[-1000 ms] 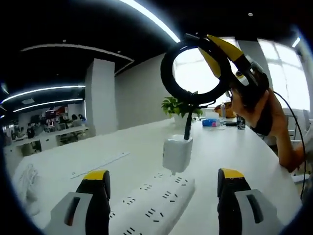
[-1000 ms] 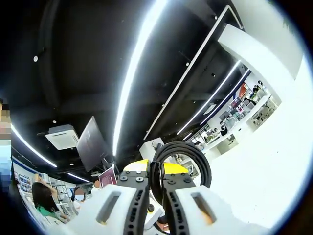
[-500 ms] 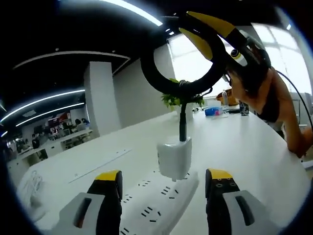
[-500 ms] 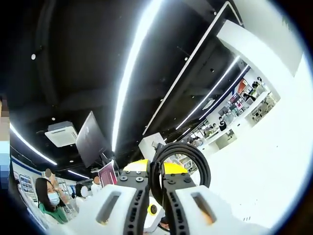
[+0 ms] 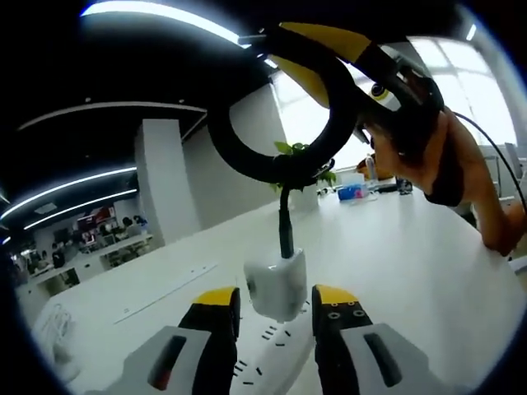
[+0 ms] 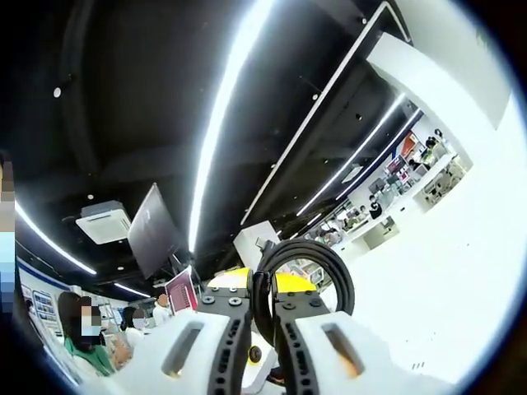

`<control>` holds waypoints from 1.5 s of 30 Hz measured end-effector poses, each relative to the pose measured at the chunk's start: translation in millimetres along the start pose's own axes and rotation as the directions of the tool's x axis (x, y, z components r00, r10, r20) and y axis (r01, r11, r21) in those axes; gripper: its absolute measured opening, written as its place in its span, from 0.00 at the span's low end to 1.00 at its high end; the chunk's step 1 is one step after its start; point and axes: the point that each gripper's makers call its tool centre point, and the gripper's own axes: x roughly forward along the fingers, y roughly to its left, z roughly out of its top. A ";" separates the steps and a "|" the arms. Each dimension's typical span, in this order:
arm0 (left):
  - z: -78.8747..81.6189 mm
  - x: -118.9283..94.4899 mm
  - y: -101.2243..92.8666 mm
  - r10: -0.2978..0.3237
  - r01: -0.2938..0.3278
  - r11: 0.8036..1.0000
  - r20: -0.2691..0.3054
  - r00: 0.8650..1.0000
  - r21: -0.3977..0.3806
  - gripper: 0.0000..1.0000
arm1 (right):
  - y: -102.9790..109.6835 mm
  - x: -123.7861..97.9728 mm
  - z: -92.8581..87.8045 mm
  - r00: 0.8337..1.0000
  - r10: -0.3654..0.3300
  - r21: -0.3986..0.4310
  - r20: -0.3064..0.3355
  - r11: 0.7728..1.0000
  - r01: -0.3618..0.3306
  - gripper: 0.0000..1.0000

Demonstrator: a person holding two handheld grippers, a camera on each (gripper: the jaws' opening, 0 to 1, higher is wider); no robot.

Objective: Straighten the power strip on the desk, plug the charger into it

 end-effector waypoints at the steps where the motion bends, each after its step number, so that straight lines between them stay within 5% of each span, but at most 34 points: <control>1: 0.5 0.0 -0.3 -0.002 0.002 1.000 0.003 1.000 0.001 0.29 | 0.2 0.2 -0.8 1.000 0.000 -0.001 -0.002 1.000 0.000 0.06; 12: -13.2 -0.4 11.8 0.052 -0.049 0.998 -0.064 0.997 0.047 0.27 | -5.9 4.6 -17.6 0.999 -0.004 0.016 -0.043 1.000 0.005 0.06; 16: -11.0 -5.0 15.9 0.044 -0.045 0.999 -0.057 0.997 -0.014 0.24 | -2.4 5.2 -19.6 0.999 0.004 0.009 -0.048 1.000 -0.003 0.06; 24: -6.4 -9.3 18.1 0.046 -0.046 0.999 -0.056 0.997 -0.002 0.23 | 2.6 5.2 -17.2 0.999 0.030 0.010 -0.034 0.999 -0.030 0.06; 45: -11.0 -9.1 12.9 -0.050 0.047 0.996 -0.048 0.998 -0.070 0.23 | 0.0 4.3 -18.2 0.999 0.017 0.016 -0.035 1.000 -0.016 0.06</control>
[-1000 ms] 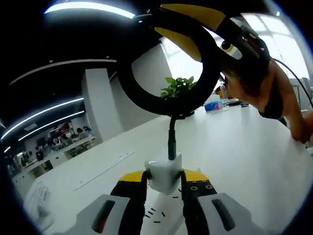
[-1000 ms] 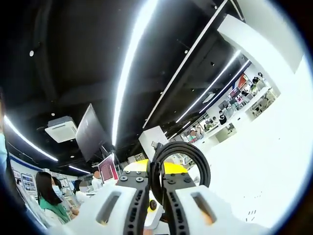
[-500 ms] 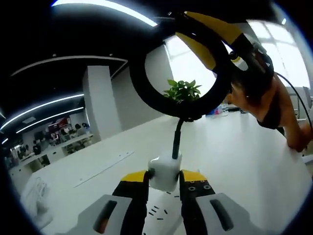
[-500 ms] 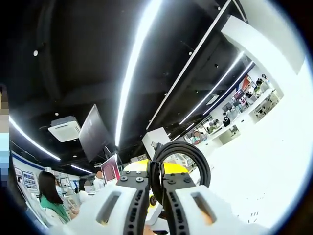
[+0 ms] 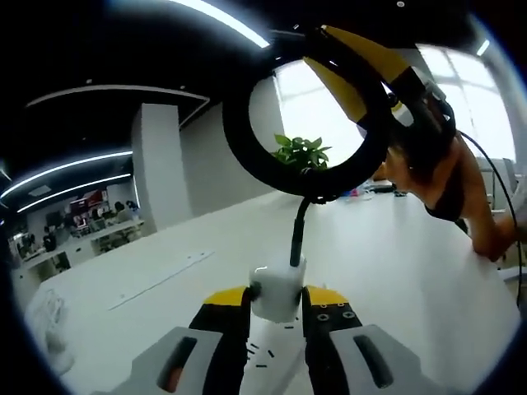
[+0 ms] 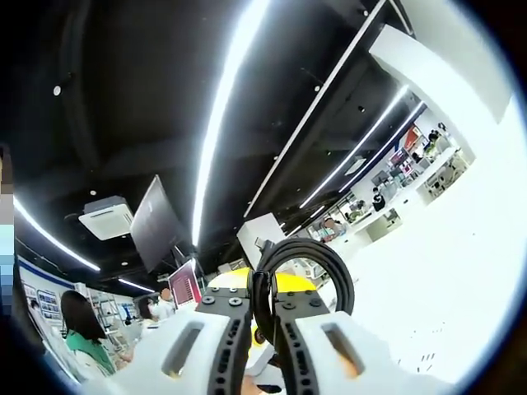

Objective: Straighten the power strip on the desk, plug the charger into it

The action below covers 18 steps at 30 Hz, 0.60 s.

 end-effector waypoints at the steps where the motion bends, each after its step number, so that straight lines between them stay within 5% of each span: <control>1: -0.7 0.6 -0.5 -0.012 0.012 1.000 0.002 1.000 -0.005 0.23 | -0.7 -0.1 0.0 1.000 -0.006 -0.001 0.001 1.000 0.006 0.06; 13: -5.3 7.9 1.4 -0.148 0.149 0.989 0.036 0.988 -0.011 0.23 | -5.6 0.4 -3.1 0.999 -0.046 -0.035 -0.002 0.998 0.045 0.06; 18: -13.6 11.1 2.1 -0.170 0.170 0.985 0.009 0.985 0.010 0.23 | -13.2 2.1 -10.7 0.997 -0.069 -0.030 -0.027 0.997 0.068 0.06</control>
